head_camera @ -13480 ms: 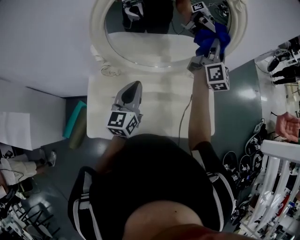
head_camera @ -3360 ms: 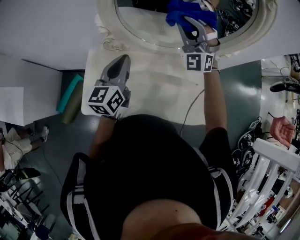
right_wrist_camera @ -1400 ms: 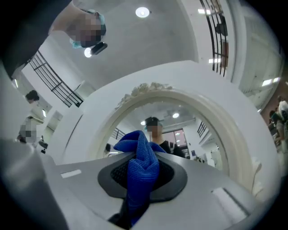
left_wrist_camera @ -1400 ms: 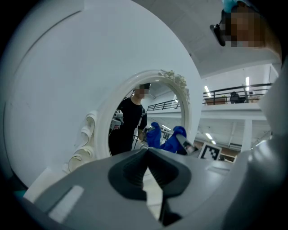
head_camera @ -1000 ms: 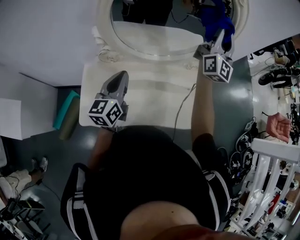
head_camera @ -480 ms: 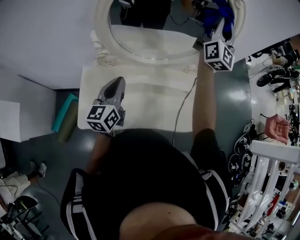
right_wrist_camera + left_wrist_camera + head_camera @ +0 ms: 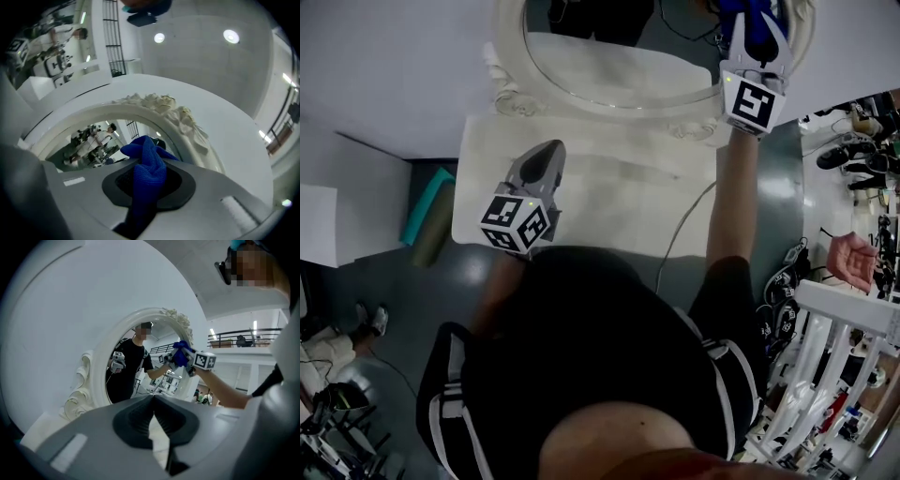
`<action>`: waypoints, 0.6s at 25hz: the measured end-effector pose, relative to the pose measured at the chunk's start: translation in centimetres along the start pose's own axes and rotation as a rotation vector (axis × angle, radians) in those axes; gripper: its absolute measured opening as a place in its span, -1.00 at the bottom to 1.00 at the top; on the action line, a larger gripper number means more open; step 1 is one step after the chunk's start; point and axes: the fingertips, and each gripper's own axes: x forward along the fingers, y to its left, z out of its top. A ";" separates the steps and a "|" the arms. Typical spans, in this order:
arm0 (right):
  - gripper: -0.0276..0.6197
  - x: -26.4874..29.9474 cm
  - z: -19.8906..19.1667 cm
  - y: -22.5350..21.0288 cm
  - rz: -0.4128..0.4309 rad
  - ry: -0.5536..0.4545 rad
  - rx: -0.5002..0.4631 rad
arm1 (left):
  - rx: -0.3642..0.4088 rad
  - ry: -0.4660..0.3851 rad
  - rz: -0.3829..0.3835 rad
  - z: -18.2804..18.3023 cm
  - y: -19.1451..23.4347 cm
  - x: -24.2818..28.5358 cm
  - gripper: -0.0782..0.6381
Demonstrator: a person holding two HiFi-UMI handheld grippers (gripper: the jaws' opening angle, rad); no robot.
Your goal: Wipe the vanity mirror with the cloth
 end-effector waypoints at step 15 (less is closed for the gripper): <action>-0.77 -5.6 -8.4 11.4 0.459 0.054 -0.281 | -0.009 0.027 -0.014 -1.0 -0.7 2.3 -0.76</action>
